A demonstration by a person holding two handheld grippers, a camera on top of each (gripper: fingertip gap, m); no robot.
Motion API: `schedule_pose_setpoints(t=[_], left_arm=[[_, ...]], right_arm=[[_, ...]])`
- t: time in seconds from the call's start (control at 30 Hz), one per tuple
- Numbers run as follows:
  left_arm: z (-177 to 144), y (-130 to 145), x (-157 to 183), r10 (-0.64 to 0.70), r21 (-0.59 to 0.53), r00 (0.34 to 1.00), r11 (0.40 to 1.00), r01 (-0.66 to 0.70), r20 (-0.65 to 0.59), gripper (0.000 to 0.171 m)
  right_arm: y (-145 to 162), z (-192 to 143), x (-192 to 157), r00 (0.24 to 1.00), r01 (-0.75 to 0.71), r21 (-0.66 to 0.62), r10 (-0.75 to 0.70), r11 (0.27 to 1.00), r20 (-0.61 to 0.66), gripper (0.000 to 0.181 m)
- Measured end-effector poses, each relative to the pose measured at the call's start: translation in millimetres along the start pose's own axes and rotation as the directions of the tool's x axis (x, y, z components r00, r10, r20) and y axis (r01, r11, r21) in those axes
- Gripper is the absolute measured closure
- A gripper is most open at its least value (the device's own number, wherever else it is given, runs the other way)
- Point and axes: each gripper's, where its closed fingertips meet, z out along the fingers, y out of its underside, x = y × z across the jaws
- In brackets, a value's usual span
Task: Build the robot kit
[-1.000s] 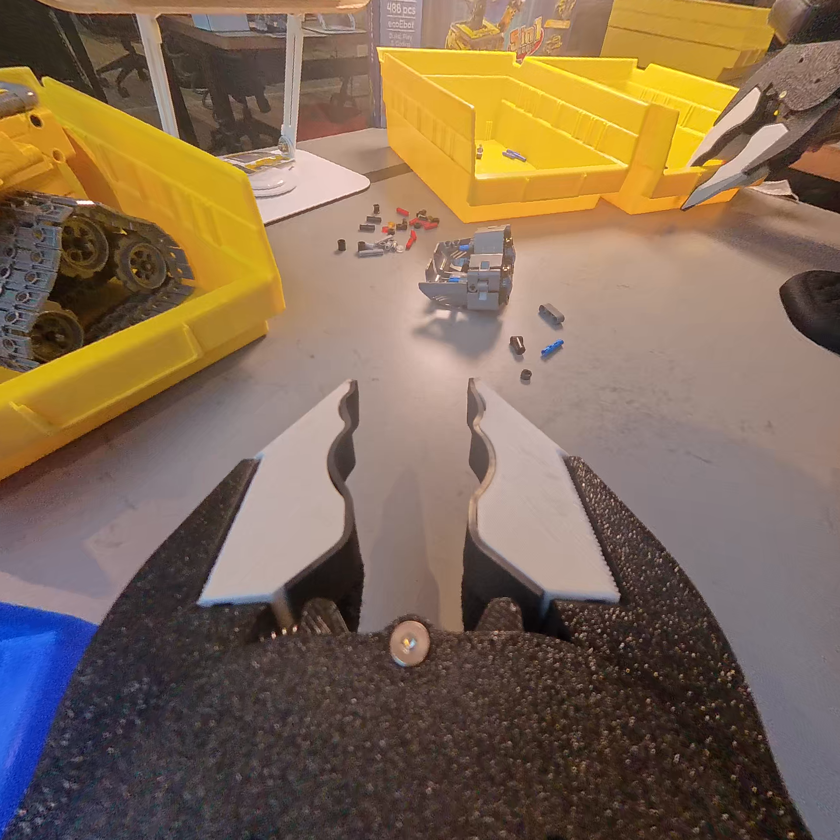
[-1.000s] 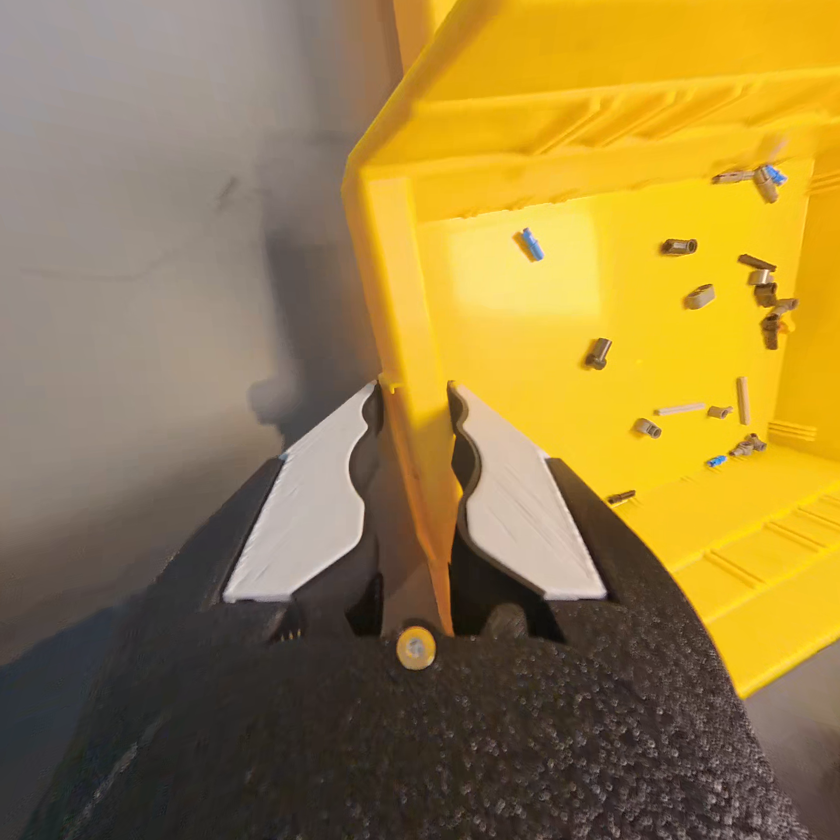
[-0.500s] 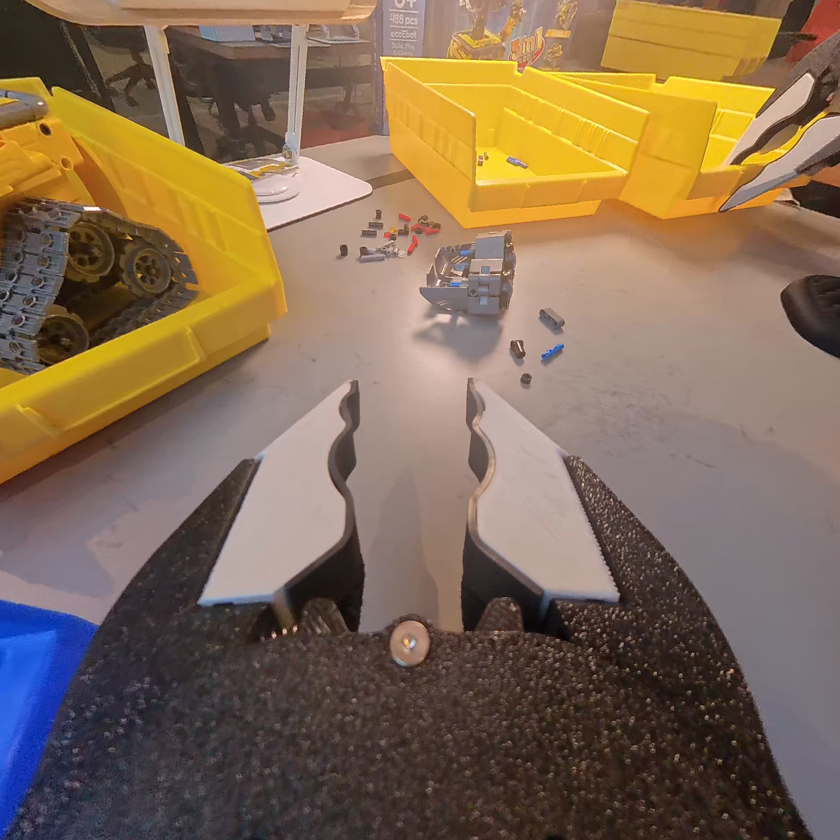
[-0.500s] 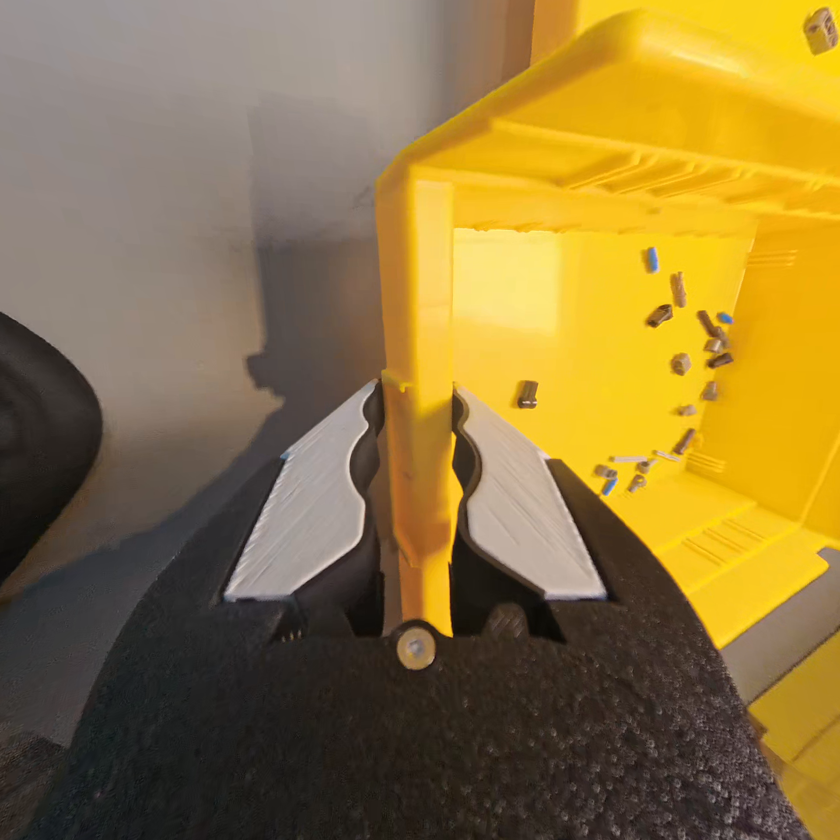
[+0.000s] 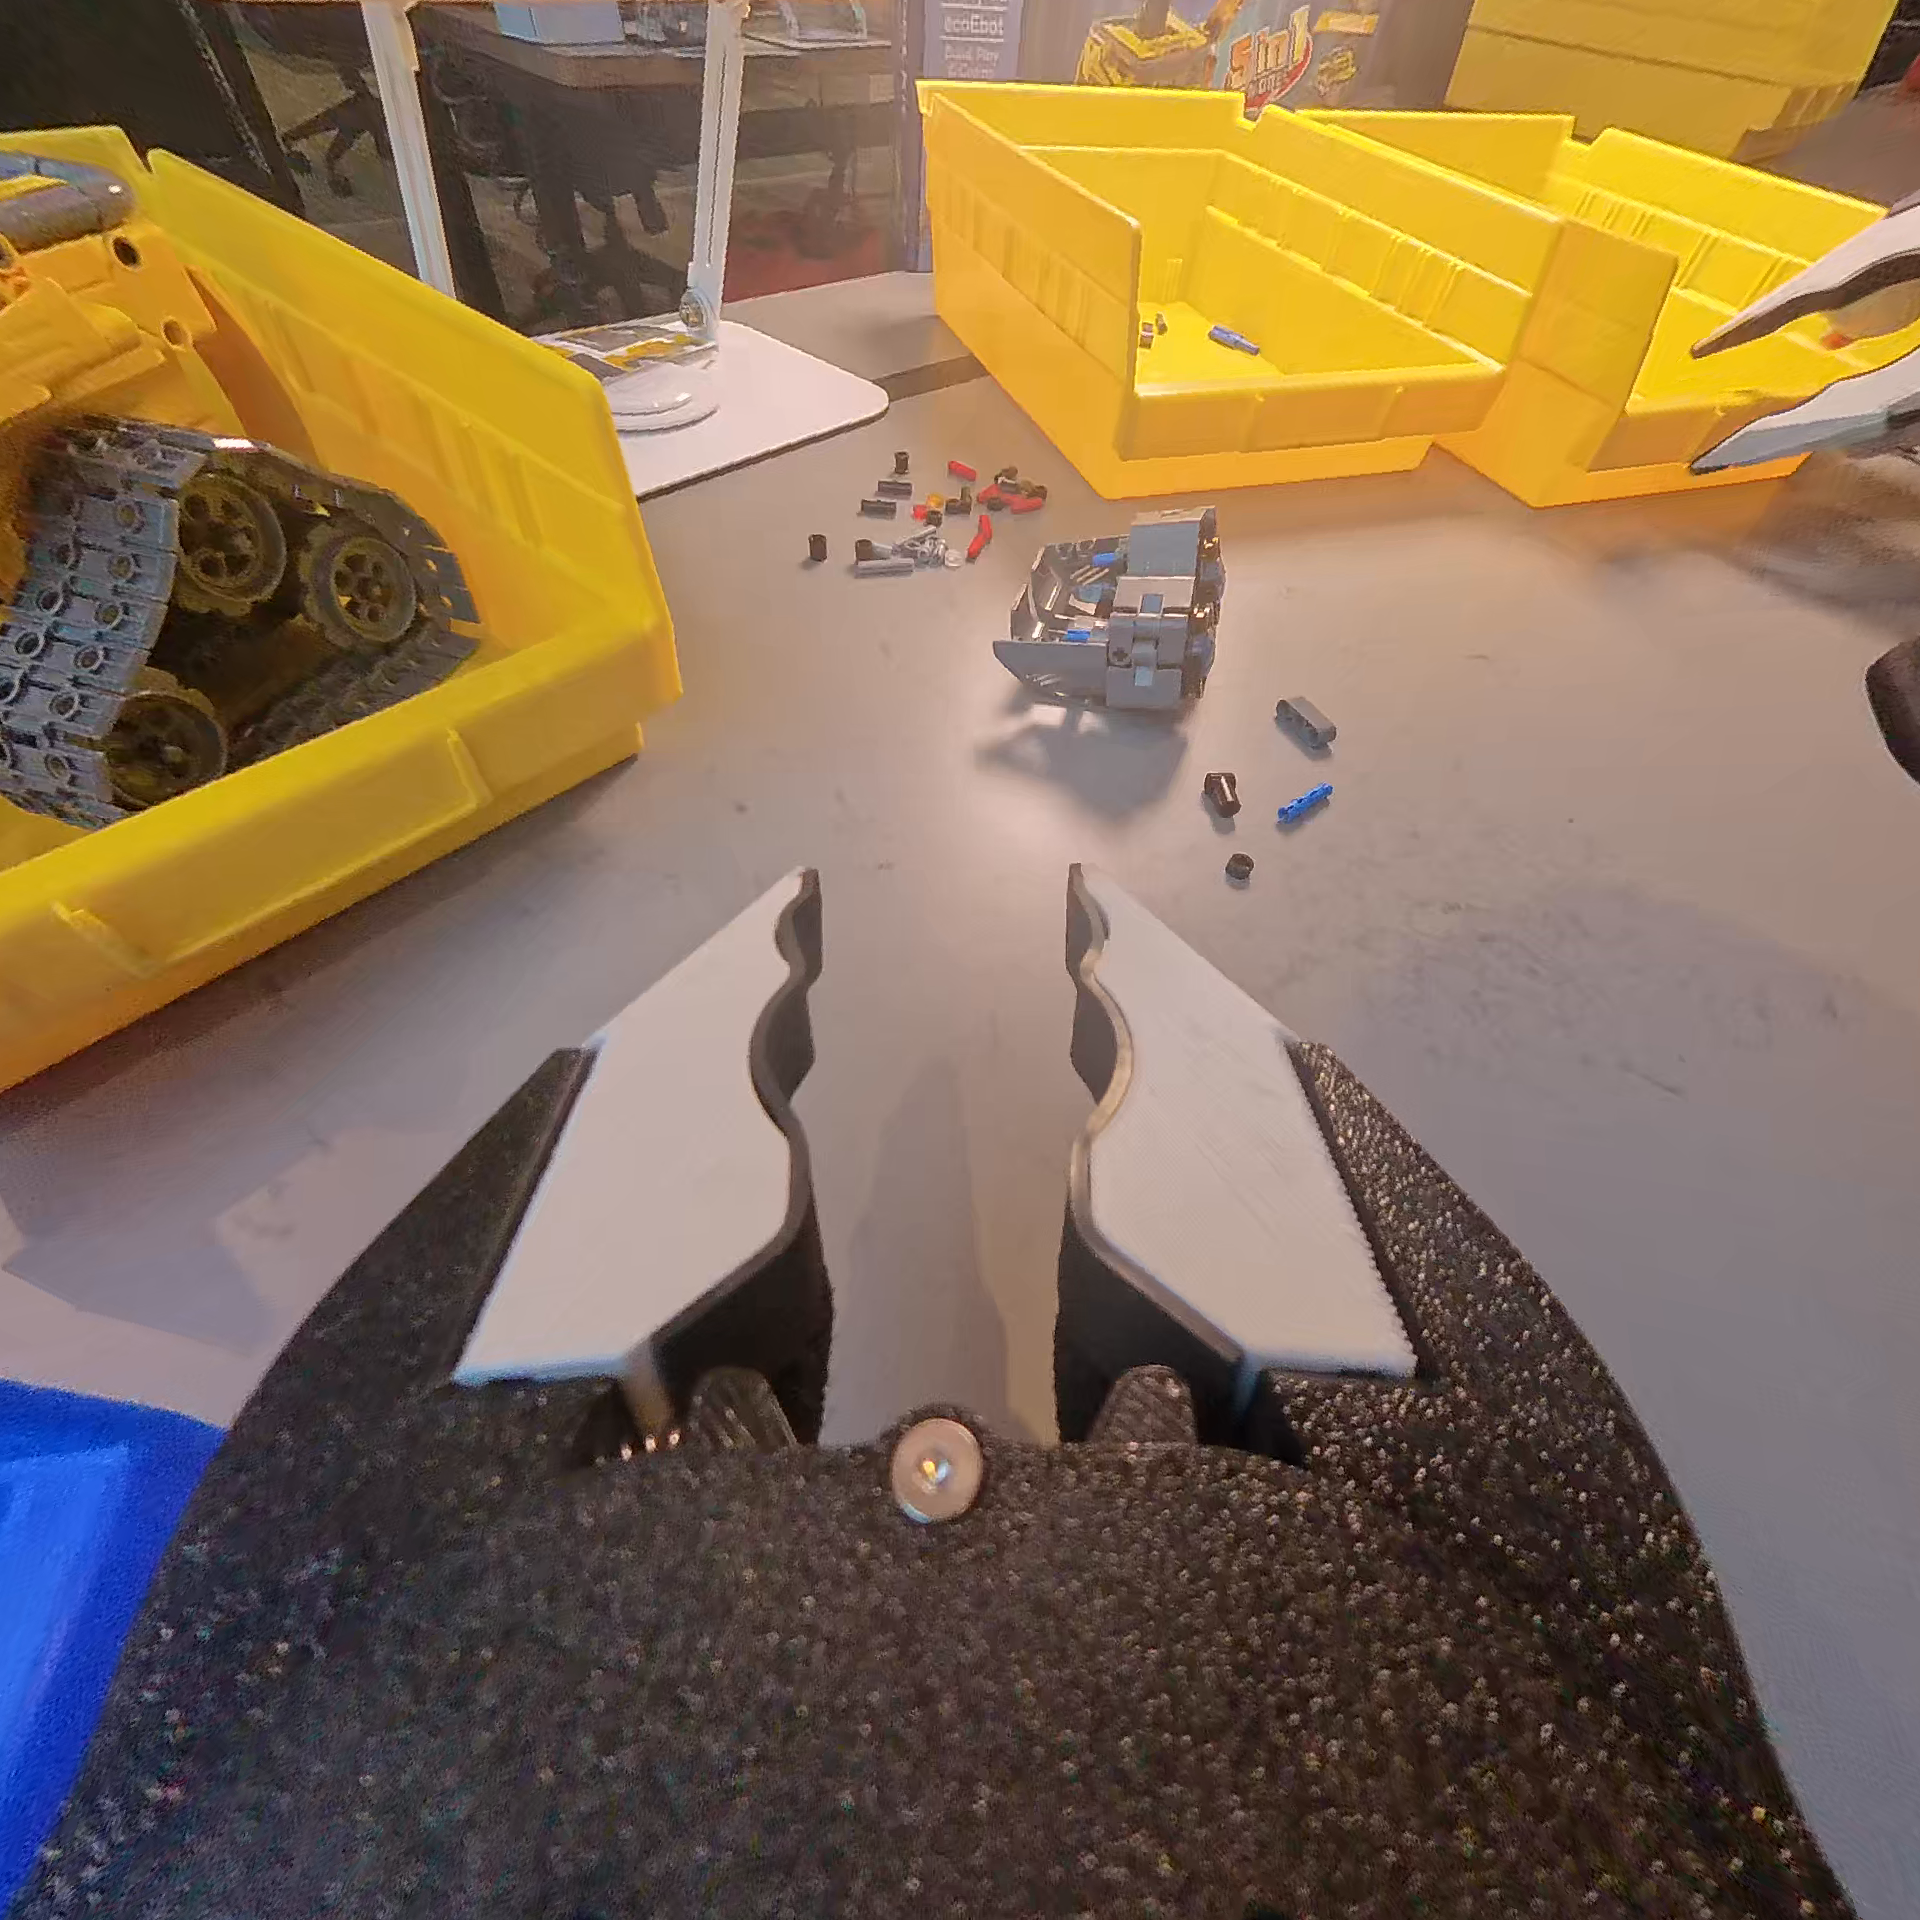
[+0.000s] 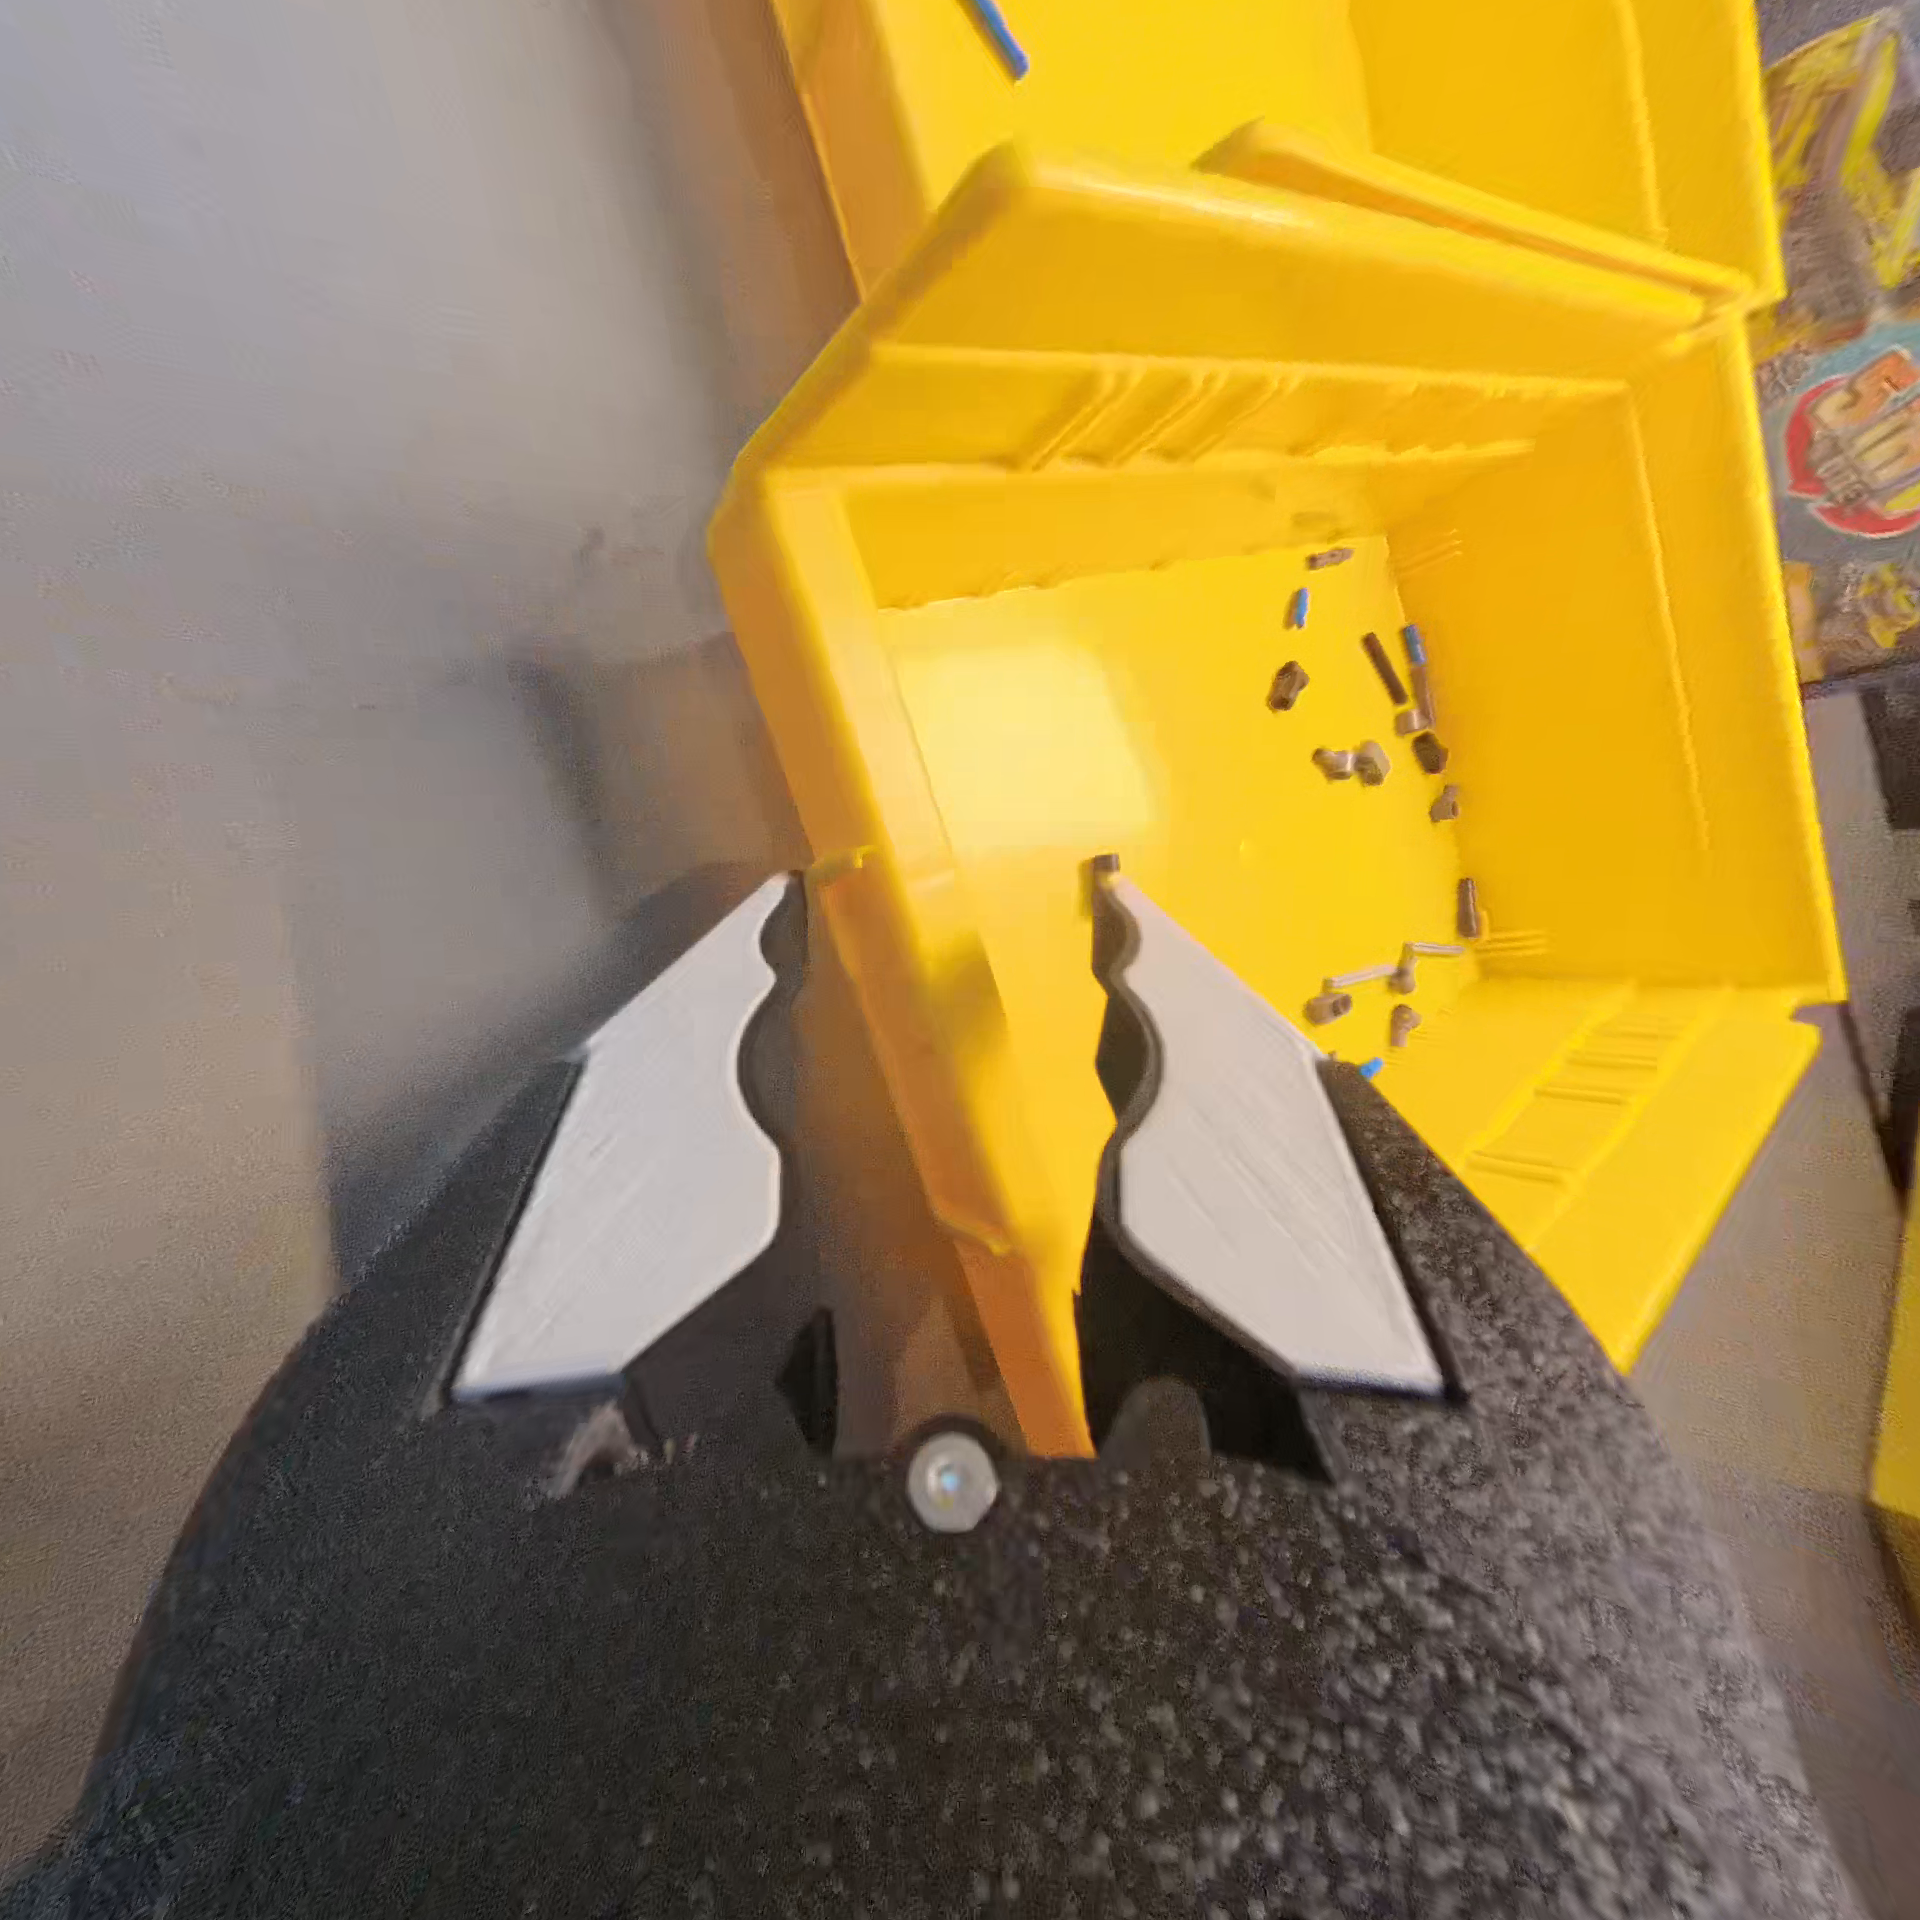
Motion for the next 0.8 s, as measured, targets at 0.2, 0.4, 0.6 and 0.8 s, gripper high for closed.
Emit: schedule_pose_setpoints(t=[0.2, 0.4, 0.6, 0.8], left_arm=[[1.7, -1.8, -1.7, -0.015, 0.007, 1.000, 1.000, 0.015, 0.005, 0.125], [2.7, -3.2, 0.1, -0.005, 0.014, 1.000, 1.000, 0.005, 0.004, 0.125], [-2.3, -8.1, -1.0, -0.014, 0.055, 1.000, 0.998, 0.014, 0.004, 0.125], [-4.3, -9.6, 1.1, -0.012, 0.070, 1.000, 0.997, 0.013, -0.013, 0.125]], right_arm=[[-9.1, -41.5, 38.6, 0.900, -0.413, 0.317, 0.435, 0.854, 0.002, 0.119], [-39.8, -50.9, 73.0, 0.849, -0.497, 0.412, 0.527, 0.764, 0.047, 0.127], [-86.6, -30.1, 99.5, 0.886, -0.448, 0.439, 0.452, 0.779, 0.102, 0.128], [-94.4, 21.1, 132.3, 0.946, -0.322, 0.329, 0.289, 0.888, 0.146, 0.142]])
